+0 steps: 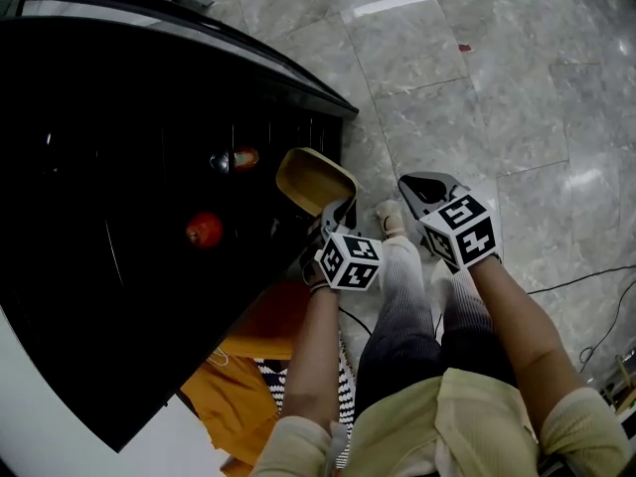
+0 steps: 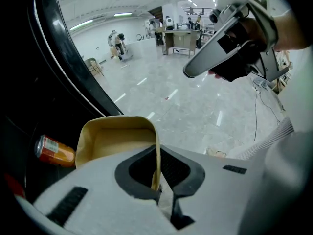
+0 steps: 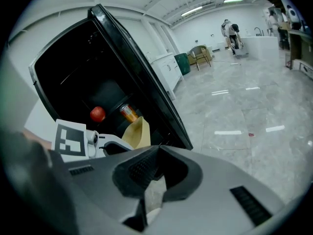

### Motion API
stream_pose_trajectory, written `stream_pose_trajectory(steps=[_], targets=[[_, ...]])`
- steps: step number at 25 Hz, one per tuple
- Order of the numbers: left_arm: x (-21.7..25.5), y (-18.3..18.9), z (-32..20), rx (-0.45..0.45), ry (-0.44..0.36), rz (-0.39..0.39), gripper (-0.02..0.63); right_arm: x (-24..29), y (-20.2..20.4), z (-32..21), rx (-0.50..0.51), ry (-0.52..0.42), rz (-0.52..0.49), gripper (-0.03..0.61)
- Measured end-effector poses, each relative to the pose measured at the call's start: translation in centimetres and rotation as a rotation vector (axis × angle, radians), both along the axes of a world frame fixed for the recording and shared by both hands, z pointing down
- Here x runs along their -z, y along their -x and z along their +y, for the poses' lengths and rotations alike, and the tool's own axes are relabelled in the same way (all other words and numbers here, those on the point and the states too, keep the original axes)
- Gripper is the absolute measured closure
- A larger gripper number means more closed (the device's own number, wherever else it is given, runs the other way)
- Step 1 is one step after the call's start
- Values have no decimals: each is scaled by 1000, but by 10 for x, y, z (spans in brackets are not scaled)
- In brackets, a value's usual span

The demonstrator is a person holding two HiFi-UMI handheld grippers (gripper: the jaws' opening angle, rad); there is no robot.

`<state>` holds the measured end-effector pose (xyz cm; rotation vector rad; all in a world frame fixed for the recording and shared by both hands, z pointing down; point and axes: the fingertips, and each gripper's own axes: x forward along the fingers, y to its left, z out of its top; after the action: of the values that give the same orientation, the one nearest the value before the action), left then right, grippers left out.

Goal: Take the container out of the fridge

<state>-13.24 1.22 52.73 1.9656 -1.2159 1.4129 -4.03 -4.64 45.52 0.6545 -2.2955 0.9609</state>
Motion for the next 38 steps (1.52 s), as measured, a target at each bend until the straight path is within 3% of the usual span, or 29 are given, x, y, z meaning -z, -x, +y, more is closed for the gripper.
stream_pose_trajectory(steps=[15, 26, 38], targets=[[84, -22, 16, -26, -26, 9, 586, 70, -2, 26, 57, -25, -29, 549], [135, -37, 37, -16, 3, 19, 586, 121, -16, 25, 107, -66, -38, 549], [186, -59, 40, -37, -40, 18, 586, 169, -23, 32, 139, -111, -83, 549]])
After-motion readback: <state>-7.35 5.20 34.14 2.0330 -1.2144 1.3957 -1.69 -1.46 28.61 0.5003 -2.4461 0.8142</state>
